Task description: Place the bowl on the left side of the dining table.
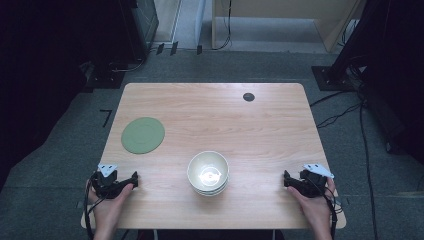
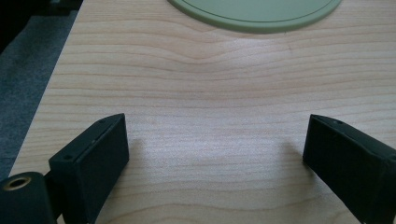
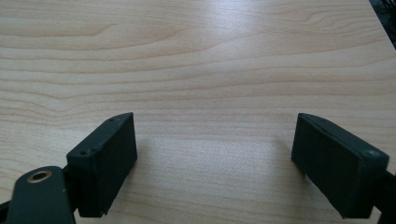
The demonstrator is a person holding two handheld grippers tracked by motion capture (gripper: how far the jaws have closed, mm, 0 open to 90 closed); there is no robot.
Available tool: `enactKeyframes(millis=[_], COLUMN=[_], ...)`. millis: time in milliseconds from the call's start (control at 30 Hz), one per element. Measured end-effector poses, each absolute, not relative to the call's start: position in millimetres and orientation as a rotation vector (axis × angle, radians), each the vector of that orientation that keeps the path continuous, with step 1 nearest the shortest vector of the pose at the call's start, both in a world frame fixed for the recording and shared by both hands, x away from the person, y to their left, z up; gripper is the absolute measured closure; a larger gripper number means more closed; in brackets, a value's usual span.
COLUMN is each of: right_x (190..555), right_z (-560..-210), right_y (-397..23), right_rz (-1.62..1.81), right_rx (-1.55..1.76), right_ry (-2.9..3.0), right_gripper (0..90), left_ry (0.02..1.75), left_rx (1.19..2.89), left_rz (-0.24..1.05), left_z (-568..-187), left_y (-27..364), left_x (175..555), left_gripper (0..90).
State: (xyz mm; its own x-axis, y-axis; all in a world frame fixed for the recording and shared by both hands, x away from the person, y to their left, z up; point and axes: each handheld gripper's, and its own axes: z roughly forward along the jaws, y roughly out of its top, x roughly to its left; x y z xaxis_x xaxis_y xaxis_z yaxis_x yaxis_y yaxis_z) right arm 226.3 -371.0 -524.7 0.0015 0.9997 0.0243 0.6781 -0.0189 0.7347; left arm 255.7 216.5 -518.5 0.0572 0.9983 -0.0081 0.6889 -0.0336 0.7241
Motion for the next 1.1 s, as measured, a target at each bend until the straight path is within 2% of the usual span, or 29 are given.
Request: enactKeyframes(millis=[67, 167, 300, 333, 600, 967, 1100], right_x=[226.3, 224.0, 223.8, 223.0, 220.0, 219.6, 223.8], right_z=[-524.7, -524.0, -522.4, -517.5, -491.6, -456.6, -444.1], right_y=[-371.0, -368.7, -365.2, -363.6, -350.8, -328.3, -318.8], right_rz=[0.783, 0.812, 0.829, 0.865, 1.0, 1.127, 1.162], right_rx=[1.75, 1.716, 1.693, 1.694, 1.662, 1.539, 1.517], right_ry=[1.73, 1.749, 1.746, 1.702, 1.635, 1.599, 1.556], right_gripper=[14.5, 23.3, 24.6, 27.8, 24.3, 24.0, 24.4], left_ry=[1.688, 1.686, 1.671, 1.66, 1.641, 1.578, 1.531], left_rx=[1.775, 1.749, 1.749, 1.749, 1.716, 1.674, 1.679], left_rz=[0.712, 0.692, 0.701, 0.71, 0.702, 0.707, 0.671], left_z=[-518.5, -517.5, -516.3, -515.5, -508.7, -486.4, -479.1], left_y=[216.7, 217.4, 215.9, 214.5, 213.2, 201.6, 193.8], left_x=[255.5, 255.7, 255.0, 253.4, 248.8, 250.6, 251.7], left_gripper=[6.4, 6.4, 6.4, 6.4, 6.4, 6.4, 6.4])
